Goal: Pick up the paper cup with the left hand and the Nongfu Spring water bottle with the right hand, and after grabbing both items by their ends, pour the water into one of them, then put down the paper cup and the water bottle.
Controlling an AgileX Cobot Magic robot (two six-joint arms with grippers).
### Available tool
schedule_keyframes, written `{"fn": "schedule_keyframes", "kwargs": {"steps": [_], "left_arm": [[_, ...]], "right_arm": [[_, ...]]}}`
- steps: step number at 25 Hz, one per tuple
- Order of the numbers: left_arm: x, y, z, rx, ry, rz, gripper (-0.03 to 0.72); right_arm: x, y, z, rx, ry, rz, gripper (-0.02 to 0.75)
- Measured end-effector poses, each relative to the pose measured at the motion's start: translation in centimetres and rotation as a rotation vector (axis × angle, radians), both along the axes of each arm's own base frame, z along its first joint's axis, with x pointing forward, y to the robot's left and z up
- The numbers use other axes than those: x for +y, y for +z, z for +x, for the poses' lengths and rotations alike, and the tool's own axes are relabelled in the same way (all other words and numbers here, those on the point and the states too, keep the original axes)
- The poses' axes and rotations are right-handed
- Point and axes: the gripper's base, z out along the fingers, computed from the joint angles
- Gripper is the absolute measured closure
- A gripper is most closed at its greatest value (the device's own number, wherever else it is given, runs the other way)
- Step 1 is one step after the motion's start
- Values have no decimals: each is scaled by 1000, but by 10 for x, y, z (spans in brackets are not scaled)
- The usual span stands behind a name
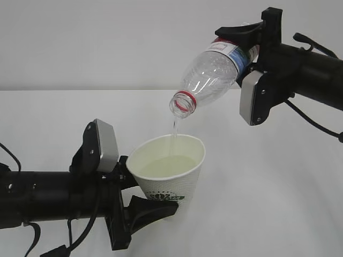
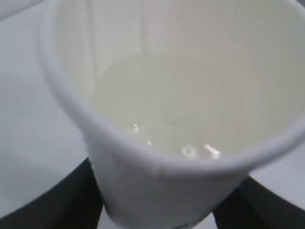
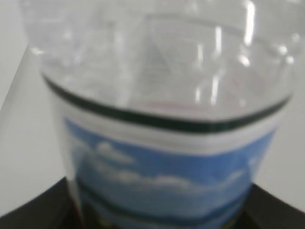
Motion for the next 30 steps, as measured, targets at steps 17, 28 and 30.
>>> {"fn": "schedule_keyframes", "kwargs": {"steps": [17, 28, 30], "left_arm": [[0, 0, 0, 0, 0, 0, 218], [0, 0, 0, 0, 0, 0, 218], [0, 0, 0, 0, 0, 0, 218]], "right_arm": [[0, 0, 0, -1, 0, -1, 301], [0, 0, 0, 46, -1, 51, 301], [0, 0, 0, 59, -1, 65, 301]]}}
